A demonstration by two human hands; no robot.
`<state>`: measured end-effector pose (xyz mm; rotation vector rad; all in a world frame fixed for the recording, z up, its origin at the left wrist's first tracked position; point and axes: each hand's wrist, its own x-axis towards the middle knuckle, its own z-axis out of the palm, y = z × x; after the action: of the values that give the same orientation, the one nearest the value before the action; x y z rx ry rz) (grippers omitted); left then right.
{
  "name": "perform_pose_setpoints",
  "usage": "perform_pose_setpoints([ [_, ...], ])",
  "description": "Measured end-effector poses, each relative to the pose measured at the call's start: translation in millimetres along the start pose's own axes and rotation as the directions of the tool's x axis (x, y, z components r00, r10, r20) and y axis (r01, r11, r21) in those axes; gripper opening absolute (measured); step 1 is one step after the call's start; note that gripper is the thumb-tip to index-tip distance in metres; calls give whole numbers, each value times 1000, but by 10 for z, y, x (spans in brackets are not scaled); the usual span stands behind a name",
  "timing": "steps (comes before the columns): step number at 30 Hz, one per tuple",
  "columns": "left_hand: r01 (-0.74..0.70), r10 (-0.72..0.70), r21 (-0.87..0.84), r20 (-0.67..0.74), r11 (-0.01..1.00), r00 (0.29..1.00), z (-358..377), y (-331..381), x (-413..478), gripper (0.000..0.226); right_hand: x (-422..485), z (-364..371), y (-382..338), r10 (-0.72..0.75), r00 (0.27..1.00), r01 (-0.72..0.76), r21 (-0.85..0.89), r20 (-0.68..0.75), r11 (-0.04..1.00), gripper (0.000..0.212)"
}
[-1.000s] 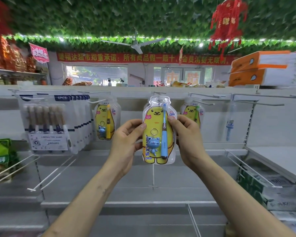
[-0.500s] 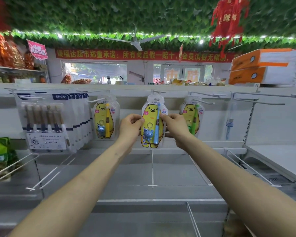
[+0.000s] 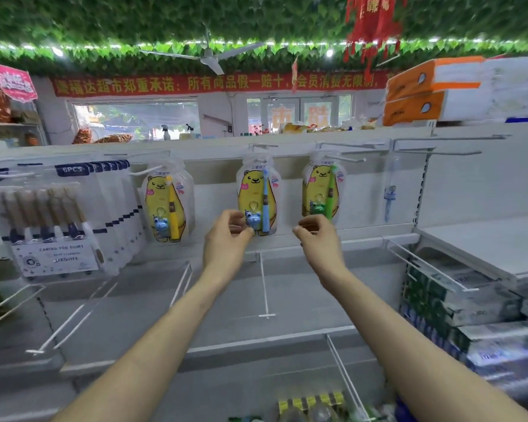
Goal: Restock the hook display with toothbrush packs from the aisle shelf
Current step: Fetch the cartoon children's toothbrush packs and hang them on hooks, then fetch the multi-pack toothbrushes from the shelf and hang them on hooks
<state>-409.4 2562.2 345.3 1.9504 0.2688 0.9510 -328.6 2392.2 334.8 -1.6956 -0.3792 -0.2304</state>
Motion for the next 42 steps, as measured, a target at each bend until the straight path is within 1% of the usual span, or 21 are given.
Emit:
perform_pose_setpoints([
  [2, -59, 58, 24, 35, 998, 998, 104, -7, -238, 33, -244, -142, 102, -64, 998, 63, -65, -15, 996, 21],
  [4, -124, 118, 53, 111, 991, 987, 251, 27, -504, 36, -500, -335, 258, -135, 990, 125, -162, -48, 979, 25],
  [6, -196, 178, 75, 198, 978, 964, 463, 57, -748, 39, -743, -594, 480, -196, 977, 163, -299, -86, 940, 30],
  [8, -281, 240, 110, 289, 953, 927, 739, 107, -980, 46, -969, -914, 729, -236, 962, 154, -446, -134, 882, 33],
  [10, -375, 309, 110, 383, 920, 870, 1091, 183, -1214, 52, -1155, -1274, 974, -245, 948, 82, -585, -205, 807, 34],
  [12, -463, 369, 105, 464, 880, 805, 1477, 288, -1461, 56, -1324, -1639, 1180, -203, 944, -28, -676, -260, 736, 35],
  [14, -543, 420, 93, 530, 835, 737, 1913, 403, -1725, 60, -1503, -2043, 1332, -148, 943, -125, -728, -298, 674, 38],
  [17, -631, 467, 87, 595, 771, 653, 2579, 596, -2147, 64, -1765, -2737, 1540, -94, 934, -234, -789, -345, 568, 47],
  [21, -708, 486, 90, 666, 701, 566, 3402, 916, -2751, 63, -2039, -3705, 1818, -24, 896, -372, -779, -444, 505, 48],
  [23, -722, 478, 68, 705, 689, 523, 3804, 1087, -3044, 64, -2155, -4176, 1970, 18, 874, -431, -755, -486, 495, 49],
  [25, -733, 464, 44, 747, 679, 476, 4194, 1251, -3319, 67, -2282, -4617, 2102, 61, 844, -496, -734, -532, 463, 52],
  [29, -764, 487, -39, 791, 644, 370, 4949, 1582, -3759, 68, -2543, -5417, 2300, 81, 767, -614, -691, -637, 382, 56],
  [33, -765, 502, -133, 821, 630, 271, 5687, 1869, -4152, 66, -2691, -6065, 2549, 135, 658, -742, -607, -741, 285, 59],
  [36, -758, 503, -204, 844, 620, 184, 6240, 1980, -4444, 69, -2719, -6497, 2756, 196, 605, -793, -564, -771, 229, 63],
  [40, -729, 503, -283, 859, 623, 96, 7174, 2111, -4755, 74, -2605, -7254, 3099, 201, 512, -858, -486, -835, 168, 65],
  [42, -722, 503, -313, 863, 616, 55, 7678, 2232, -4875, 75, -2462, -7671, 3273, 207, 478, -878, -459, -853, 134, 65],
])
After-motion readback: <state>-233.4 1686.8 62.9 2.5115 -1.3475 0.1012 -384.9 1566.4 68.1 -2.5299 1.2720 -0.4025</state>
